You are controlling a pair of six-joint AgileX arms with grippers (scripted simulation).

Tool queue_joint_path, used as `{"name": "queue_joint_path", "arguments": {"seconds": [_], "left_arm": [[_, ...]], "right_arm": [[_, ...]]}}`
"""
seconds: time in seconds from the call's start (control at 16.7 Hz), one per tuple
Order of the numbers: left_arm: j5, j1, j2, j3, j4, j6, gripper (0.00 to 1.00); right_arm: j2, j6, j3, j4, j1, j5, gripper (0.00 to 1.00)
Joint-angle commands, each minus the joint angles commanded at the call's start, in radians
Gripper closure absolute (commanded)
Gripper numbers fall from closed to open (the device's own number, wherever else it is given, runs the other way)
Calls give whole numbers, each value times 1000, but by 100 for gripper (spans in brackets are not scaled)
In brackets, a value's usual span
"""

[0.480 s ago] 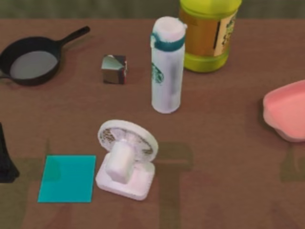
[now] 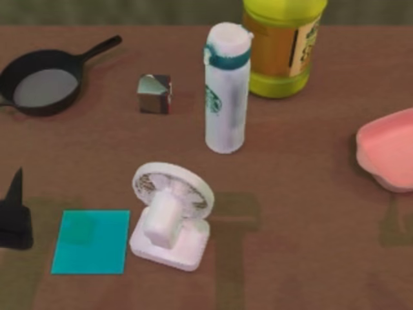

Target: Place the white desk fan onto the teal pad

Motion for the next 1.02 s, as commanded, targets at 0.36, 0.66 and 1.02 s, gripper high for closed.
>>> {"name": "queue_joint_path", "arguments": {"seconds": [0.36, 0.66, 1.02], "left_arm": [[-3, -186, 550, 491, -412, 347, 0], [-9, -352, 1070, 956, -787, 658, 0], [-9, -505, 1543, 1405, -1127, 948, 0]], "right_arm": [[0, 0, 0, 0, 0, 0, 0], [0, 0, 0, 0, 0, 0, 0], [0, 0, 0, 0, 0, 0, 0]]}}
